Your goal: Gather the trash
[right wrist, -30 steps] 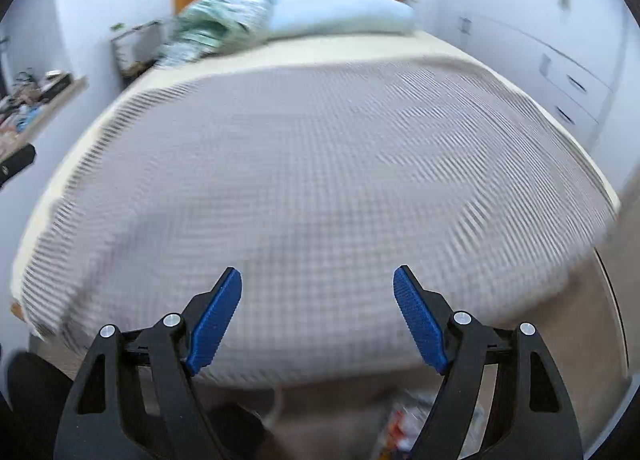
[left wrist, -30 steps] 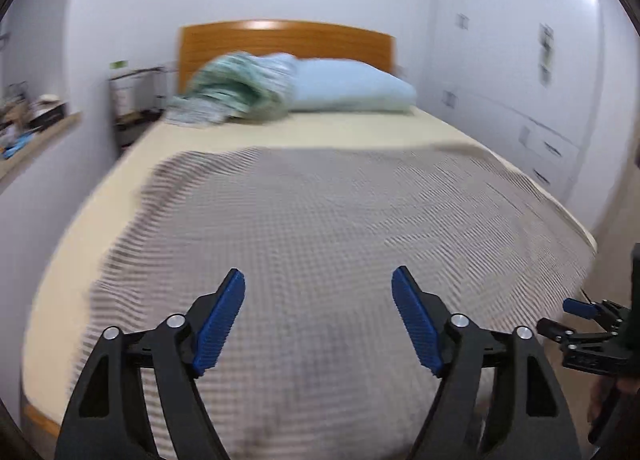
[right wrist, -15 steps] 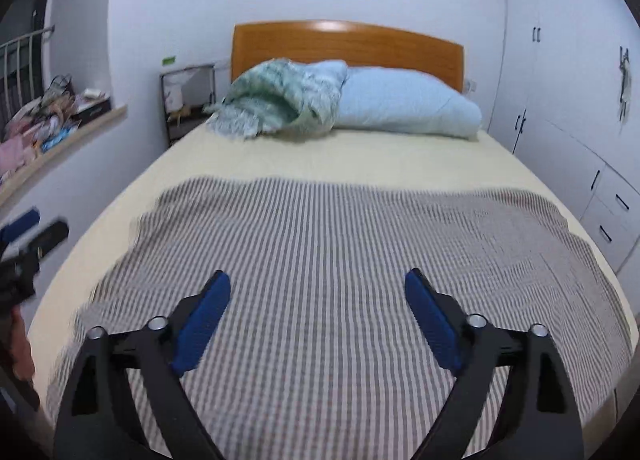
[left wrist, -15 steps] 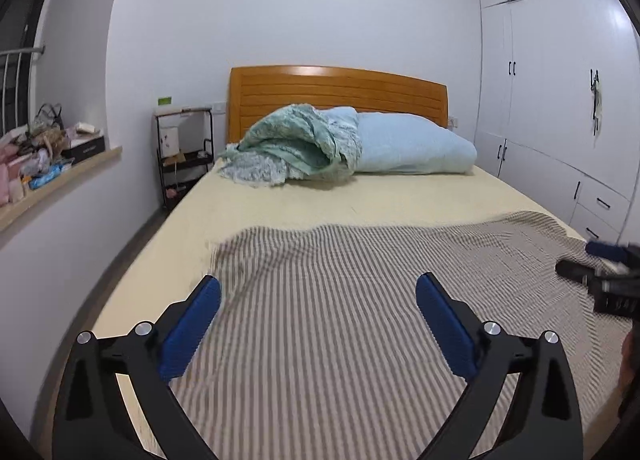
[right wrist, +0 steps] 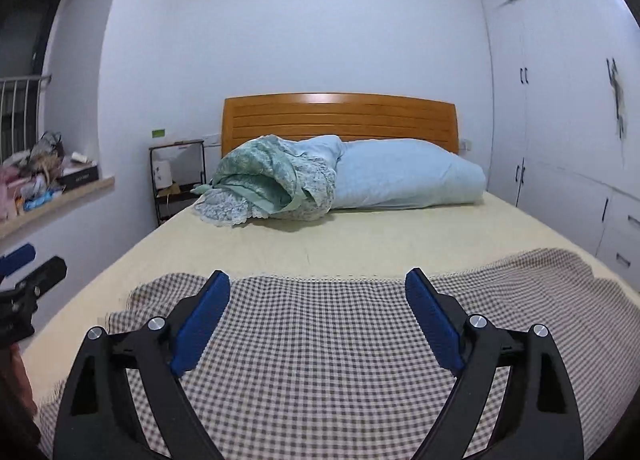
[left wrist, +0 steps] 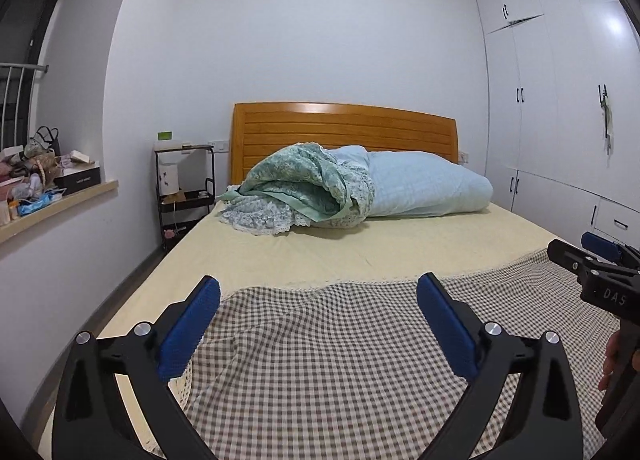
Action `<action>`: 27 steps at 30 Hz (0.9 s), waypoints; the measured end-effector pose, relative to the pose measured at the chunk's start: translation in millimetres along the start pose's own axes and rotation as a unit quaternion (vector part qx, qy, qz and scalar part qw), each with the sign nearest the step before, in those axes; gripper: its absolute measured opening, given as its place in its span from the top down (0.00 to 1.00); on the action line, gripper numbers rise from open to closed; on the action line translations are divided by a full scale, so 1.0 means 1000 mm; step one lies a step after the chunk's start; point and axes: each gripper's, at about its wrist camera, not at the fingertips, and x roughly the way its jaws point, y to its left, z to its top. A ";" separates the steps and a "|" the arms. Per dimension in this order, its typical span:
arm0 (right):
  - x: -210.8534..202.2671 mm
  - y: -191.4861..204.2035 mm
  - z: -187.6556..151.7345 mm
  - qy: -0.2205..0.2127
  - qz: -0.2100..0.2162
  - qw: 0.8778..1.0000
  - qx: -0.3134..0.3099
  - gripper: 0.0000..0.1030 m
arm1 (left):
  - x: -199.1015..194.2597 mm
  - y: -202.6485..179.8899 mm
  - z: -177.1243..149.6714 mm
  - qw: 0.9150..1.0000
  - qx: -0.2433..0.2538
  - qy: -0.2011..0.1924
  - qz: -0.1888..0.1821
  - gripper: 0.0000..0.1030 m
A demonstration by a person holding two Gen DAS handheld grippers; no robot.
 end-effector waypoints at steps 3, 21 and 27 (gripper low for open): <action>-0.001 0.002 0.005 -0.001 0.000 1.000 -0.006 0.17 | -0.003 0.000 0.002 1.000 -0.003 -0.010 -0.005 0.07; -0.100 -0.003 0.004 0.000 -0.014 1.000 -0.009 0.17 | -0.136 0.000 0.019 0.999 -0.018 -0.031 -0.037 0.07; -0.169 -0.009 -0.013 0.023 -0.032 0.999 0.003 0.17 | -0.225 -0.011 0.010 0.998 -0.013 -0.049 -0.032 0.07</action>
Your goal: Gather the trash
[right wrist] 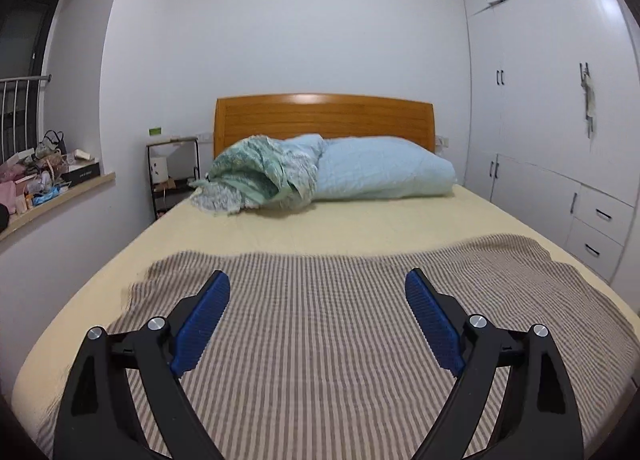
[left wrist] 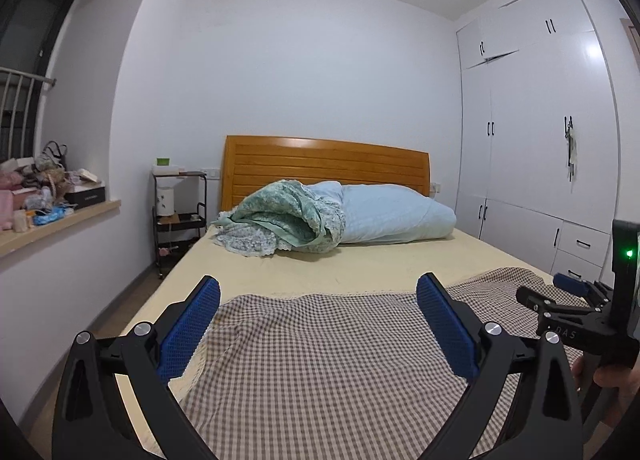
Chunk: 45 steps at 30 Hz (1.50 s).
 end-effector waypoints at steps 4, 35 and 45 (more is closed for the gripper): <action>-0.050 -0.008 -0.026 0.027 0.008 0.999 0.016 0.17 | -0.062 -0.012 -0.005 1.000 0.006 -0.007 -0.002 0.07; -0.425 0.007 -0.200 -0.049 -0.002 0.997 -0.052 0.11 | -0.537 -0.101 -0.125 0.997 0.065 -0.004 0.049 0.07; -0.477 0.001 -0.239 0.000 0.017 1.000 -0.020 0.11 | -0.621 -0.117 -0.180 0.996 0.044 -0.032 0.064 0.07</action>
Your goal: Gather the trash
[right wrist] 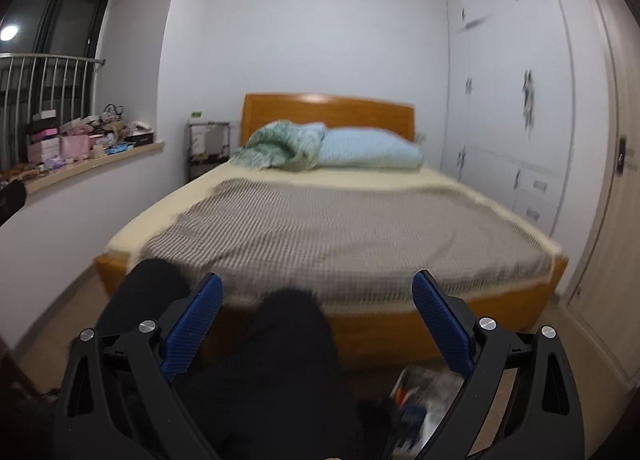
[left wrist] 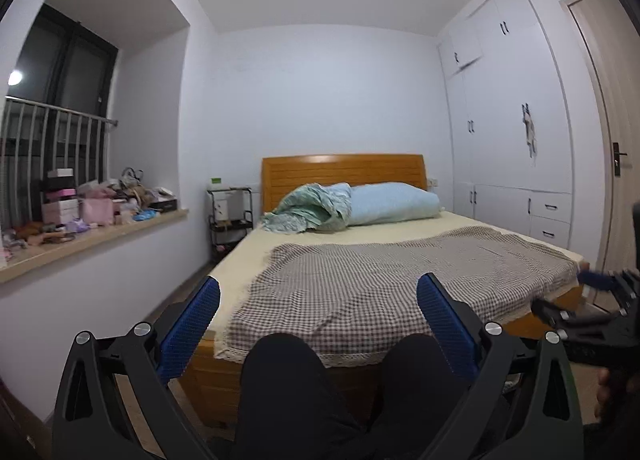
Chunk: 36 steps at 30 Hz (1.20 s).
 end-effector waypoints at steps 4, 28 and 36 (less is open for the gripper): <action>-0.004 -0.003 0.004 -0.012 -0.012 1.000 0.011 0.11 | 0.000 0.005 0.011 1.000 -0.021 -0.009 0.003 0.07; -0.025 -0.002 -0.011 -0.039 -0.016 0.999 0.000 0.11 | 0.014 0.000 0.022 1.000 -0.007 0.003 0.015 0.07; -0.026 -0.007 -0.011 -0.038 -0.029 0.999 0.006 0.11 | 0.014 -0.003 0.020 1.000 -0.003 0.002 0.012 0.07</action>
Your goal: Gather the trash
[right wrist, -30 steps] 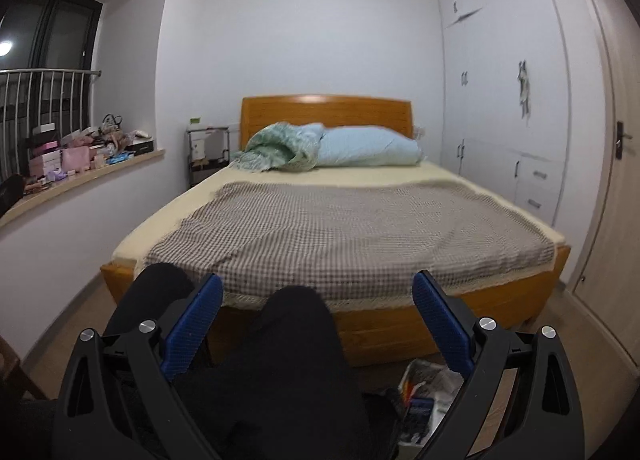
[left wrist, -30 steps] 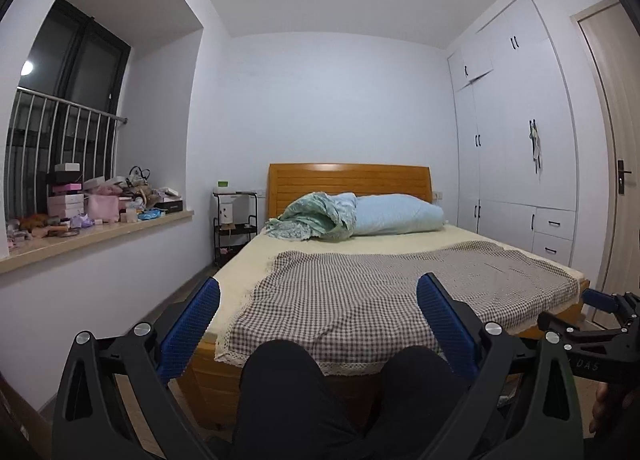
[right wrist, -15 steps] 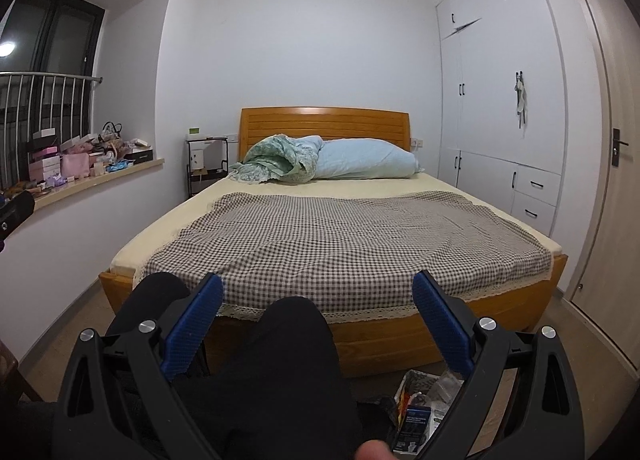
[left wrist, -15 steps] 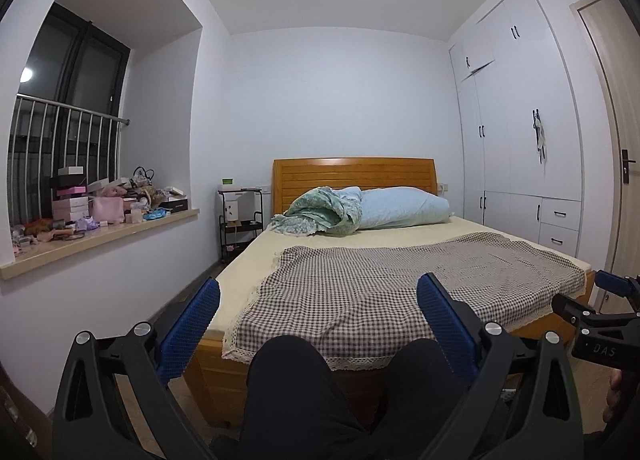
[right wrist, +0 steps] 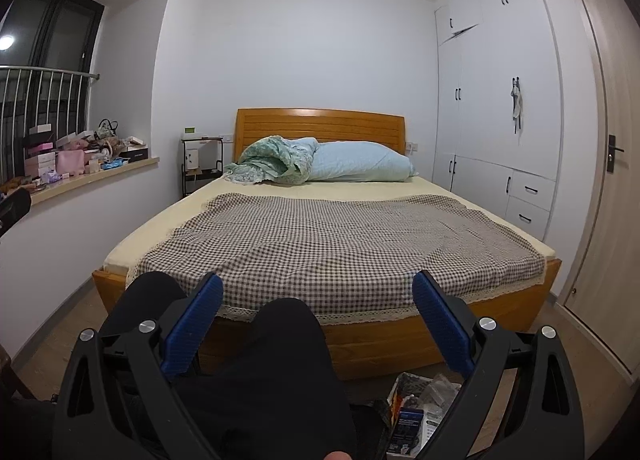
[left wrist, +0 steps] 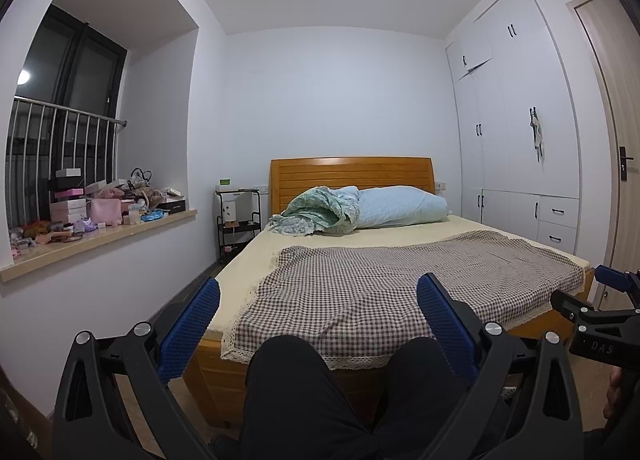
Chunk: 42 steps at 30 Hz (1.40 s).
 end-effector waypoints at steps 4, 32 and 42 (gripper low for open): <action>-0.001 -0.001 0.001 0.002 0.000 1.000 -0.001 0.11 | 0.000 0.000 0.000 1.000 -0.001 0.000 0.000 0.07; -0.001 -0.003 0.002 0.012 0.009 1.000 0.002 0.11 | 0.001 0.000 -0.002 1.000 -0.001 -0.001 0.001 0.07; -0.001 -0.005 0.003 0.011 0.006 1.000 0.000 0.11 | 0.000 0.000 -0.003 1.000 -0.002 -0.003 0.001 0.07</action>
